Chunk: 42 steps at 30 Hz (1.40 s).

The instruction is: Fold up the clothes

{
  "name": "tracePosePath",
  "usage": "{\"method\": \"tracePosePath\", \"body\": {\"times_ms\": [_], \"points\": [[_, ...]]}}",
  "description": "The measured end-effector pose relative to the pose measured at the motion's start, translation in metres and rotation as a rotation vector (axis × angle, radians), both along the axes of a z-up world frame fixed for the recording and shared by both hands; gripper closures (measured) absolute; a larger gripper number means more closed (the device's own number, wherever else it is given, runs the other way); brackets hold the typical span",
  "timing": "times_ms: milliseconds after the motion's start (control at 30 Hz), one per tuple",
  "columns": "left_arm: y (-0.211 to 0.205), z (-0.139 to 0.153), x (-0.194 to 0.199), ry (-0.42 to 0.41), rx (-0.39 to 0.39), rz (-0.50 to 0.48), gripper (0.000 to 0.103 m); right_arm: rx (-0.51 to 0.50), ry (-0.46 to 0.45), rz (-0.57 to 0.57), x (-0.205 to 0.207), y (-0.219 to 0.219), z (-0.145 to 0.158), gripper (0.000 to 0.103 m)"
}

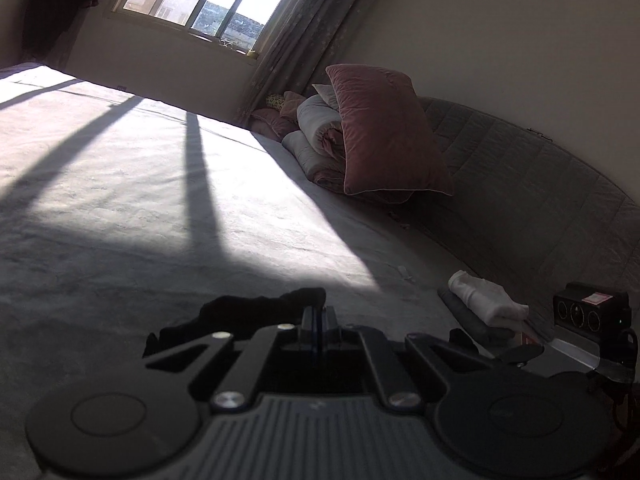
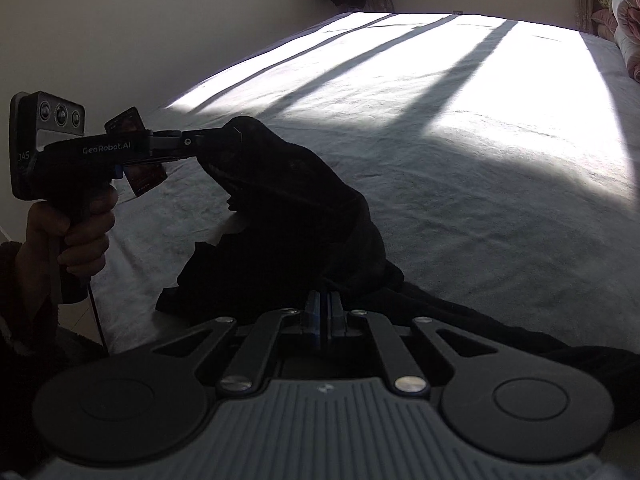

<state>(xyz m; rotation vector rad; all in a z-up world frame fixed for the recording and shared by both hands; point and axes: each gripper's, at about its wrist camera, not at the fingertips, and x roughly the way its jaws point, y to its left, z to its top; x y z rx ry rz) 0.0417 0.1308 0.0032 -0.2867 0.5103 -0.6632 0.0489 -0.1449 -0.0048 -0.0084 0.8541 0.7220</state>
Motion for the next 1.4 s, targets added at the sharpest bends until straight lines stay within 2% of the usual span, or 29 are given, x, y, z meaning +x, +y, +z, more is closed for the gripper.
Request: {"method": "tracePosePath", "body": {"times_ms": [167,300,433,533,667,733,800,833,900,967,1200,1400], "points": [[-0.013,-0.008,-0.022,-0.009,0.088,-0.121,0.101,-0.038,0.025,0.082,-0.007,0.014,0.0,0.098],[-0.023,-0.023,-0.034,0.01,0.172,-0.178,0.101,0.026,-0.003,0.096,-0.013,0.004,0.017,0.089],[-0.037,-0.04,-0.042,0.039,0.256,-0.212,0.101,0.098,-0.048,0.079,-0.012,0.003,0.033,0.089],[-0.045,-0.049,-0.048,0.044,0.311,-0.235,0.101,0.111,-0.048,0.106,-0.01,0.021,0.034,0.089],[-0.048,-0.054,-0.055,0.043,0.359,-0.247,0.1,0.079,-0.041,0.177,-0.009,0.056,0.028,0.088],[-0.044,-0.052,-0.058,0.041,0.355,-0.25,0.1,0.063,-0.033,0.2,-0.006,0.073,0.023,0.087],[-0.04,-0.049,-0.061,0.04,0.349,-0.252,0.092,0.053,-0.023,0.211,-0.004,0.085,0.019,0.084],[-0.037,-0.047,-0.063,0.039,0.342,-0.254,0.09,0.048,-0.018,0.212,-0.002,0.09,0.016,0.078],[-0.031,-0.043,-0.068,0.03,0.335,-0.251,0.078,0.041,-0.012,0.204,0.002,0.098,0.011,0.066],[-0.022,-0.039,-0.075,0.017,0.333,-0.245,0.073,0.04,-0.008,0.194,0.006,0.101,0.008,0.066],[0.004,-0.033,-0.072,0.012,0.352,-0.163,0.07,0.075,0.022,0.133,0.017,0.108,0.002,0.066],[0.016,-0.035,-0.065,0.026,0.39,-0.098,0.07,0.021,0.042,0.094,0.024,0.118,-0.011,0.066]]}}
